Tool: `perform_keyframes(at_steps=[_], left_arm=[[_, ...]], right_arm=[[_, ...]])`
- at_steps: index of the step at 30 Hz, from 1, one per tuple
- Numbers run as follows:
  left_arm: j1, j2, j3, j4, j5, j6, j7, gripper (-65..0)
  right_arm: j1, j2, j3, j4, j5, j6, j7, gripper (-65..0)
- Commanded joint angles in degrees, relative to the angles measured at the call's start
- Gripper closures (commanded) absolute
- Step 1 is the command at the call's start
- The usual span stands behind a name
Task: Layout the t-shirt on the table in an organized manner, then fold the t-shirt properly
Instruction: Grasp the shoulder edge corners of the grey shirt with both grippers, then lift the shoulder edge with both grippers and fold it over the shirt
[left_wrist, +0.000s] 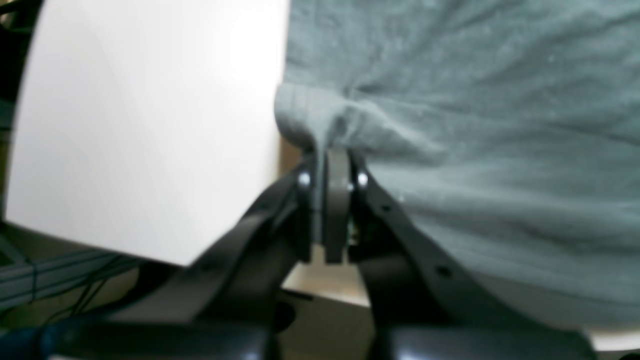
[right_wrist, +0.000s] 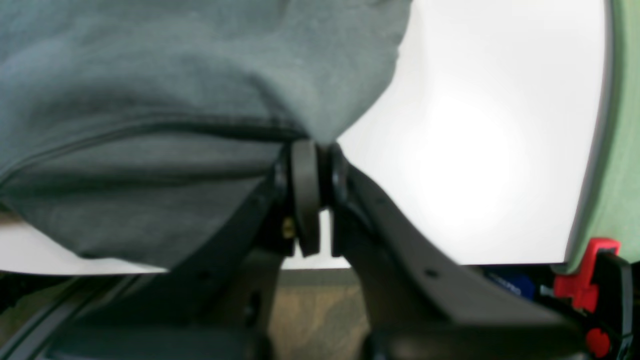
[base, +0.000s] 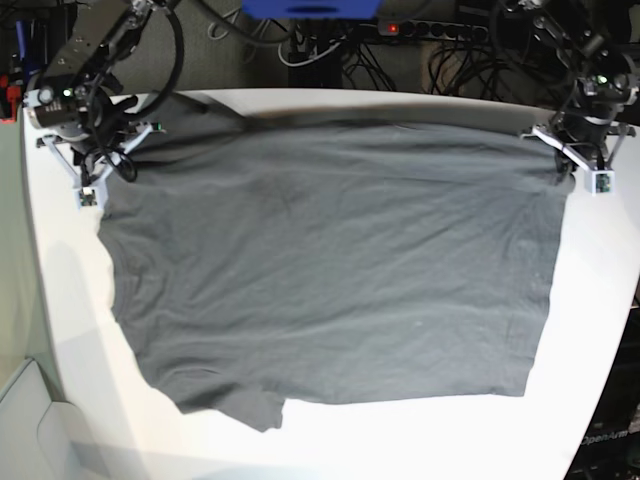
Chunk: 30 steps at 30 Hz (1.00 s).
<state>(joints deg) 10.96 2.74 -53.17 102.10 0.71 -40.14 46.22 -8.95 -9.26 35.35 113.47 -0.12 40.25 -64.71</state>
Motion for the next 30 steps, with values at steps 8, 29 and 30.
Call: perform_keyframes(at_steps=[8,29,30], left_arm=[[-6.3,-0.6,-0.3,3.9,-0.3,0.1,3.7,-0.1],[-17.2,-1.1,0.0,-3.8,-0.3,0.1,4.7,-0.1],[-17.6,-1.1,0.0,-4.4,-0.3,0.1,4.7,-0.1]], right_arm=[[3.8,0.3,0.0,1.3,0.1,-0.2,0.8,0.0],[14.8,3.6,-4.9,-5.5,-0.2,-0.2,0.8,0.0],[15.4,3.9,-4.9,-6.4,-0.2,-0.2,0.8,0.0]])
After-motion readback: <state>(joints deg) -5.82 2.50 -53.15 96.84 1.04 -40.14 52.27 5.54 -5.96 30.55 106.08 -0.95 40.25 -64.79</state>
